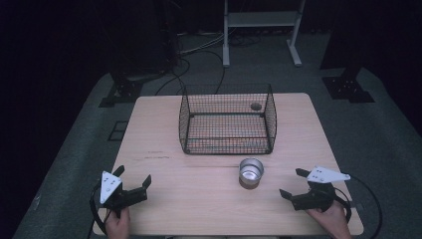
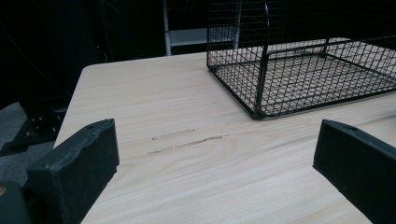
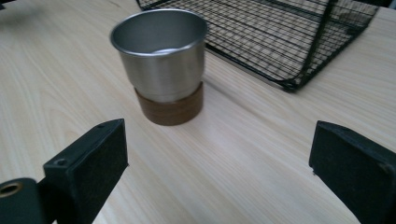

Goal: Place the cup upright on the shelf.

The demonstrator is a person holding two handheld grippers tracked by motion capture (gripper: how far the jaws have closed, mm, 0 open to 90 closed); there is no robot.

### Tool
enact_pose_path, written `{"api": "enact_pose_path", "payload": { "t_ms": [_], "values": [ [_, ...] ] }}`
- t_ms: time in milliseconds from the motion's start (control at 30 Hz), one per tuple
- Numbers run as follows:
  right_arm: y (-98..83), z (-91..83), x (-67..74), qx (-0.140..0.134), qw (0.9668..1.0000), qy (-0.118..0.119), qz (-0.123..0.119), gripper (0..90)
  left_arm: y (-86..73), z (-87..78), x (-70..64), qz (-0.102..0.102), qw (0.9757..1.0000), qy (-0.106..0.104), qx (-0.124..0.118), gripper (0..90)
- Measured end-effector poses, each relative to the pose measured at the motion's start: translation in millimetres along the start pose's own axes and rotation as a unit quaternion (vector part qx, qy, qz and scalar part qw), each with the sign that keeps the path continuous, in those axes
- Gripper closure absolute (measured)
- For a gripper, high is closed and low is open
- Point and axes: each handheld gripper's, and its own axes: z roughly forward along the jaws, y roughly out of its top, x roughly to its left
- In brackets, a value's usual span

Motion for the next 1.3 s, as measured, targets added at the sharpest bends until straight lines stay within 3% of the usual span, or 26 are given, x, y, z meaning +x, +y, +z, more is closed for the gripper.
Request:
{"api": "enact_pose_path", "payload": {
  "t_ms": [233,667,1300],
  "values": [
    [8.9,10.2,12.8,0.011,0.9997,0.016,-0.017,2.7,-0.4,-0.5,1.6,-0.001,1.0,0.003,0.001,0.0],
    [21.2,36.7,26.9,0.036,0.9983,0.039,-0.024,1.6,0.1,-1.0,0.7,0.001,1.0,0.002,-0.001,0.0],
    [32.9,67.4,31.6,0.052,0.998,0.029,-0.021,1.6,0.6,-2.7,1.2,0.002,1.0,0.002,-0.004,0.0]
  ]
}}
